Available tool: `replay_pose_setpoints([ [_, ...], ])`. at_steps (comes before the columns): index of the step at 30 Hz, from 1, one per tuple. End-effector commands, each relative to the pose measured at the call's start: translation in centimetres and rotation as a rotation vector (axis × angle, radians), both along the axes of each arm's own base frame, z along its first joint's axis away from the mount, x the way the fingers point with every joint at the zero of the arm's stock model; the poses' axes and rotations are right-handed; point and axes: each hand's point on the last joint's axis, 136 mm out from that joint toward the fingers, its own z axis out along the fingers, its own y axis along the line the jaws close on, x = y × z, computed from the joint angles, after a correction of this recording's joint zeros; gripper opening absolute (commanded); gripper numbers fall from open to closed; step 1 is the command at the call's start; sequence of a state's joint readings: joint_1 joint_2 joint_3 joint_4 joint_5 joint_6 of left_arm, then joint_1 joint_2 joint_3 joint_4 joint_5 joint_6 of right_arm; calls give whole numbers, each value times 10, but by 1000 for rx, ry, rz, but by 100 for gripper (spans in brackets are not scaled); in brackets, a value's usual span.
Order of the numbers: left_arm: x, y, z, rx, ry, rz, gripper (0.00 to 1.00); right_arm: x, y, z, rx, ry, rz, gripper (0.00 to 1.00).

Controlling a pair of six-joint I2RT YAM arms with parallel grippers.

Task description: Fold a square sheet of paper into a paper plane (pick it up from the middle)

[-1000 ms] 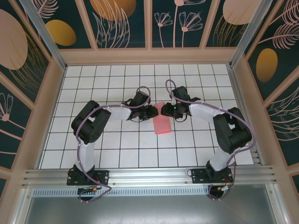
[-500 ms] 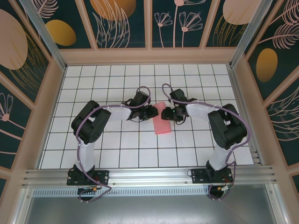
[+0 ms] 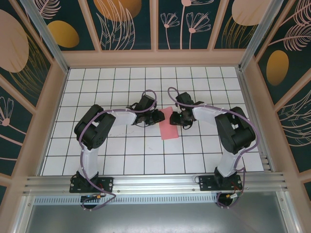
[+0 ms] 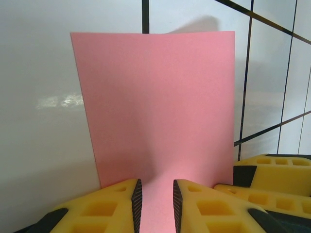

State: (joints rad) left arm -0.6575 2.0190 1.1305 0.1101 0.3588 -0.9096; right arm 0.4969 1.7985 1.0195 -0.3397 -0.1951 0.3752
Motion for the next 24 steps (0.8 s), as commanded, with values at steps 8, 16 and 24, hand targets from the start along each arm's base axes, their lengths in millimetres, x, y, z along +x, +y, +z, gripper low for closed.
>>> replay_pose_setpoints([
  [8, -8, 0, -2, 8, -2, -30, 28, -25, -17, -50, -135, 116, 18, 38],
  [16, 0, 3, 11, 16, -53, -7, 28, -29, -18, -53, -143, 128, 49, 40],
  [24, -1, 1, 5, 13, -38, -16, 28, -26, -13, -42, -102, 120, 56, 39],
])
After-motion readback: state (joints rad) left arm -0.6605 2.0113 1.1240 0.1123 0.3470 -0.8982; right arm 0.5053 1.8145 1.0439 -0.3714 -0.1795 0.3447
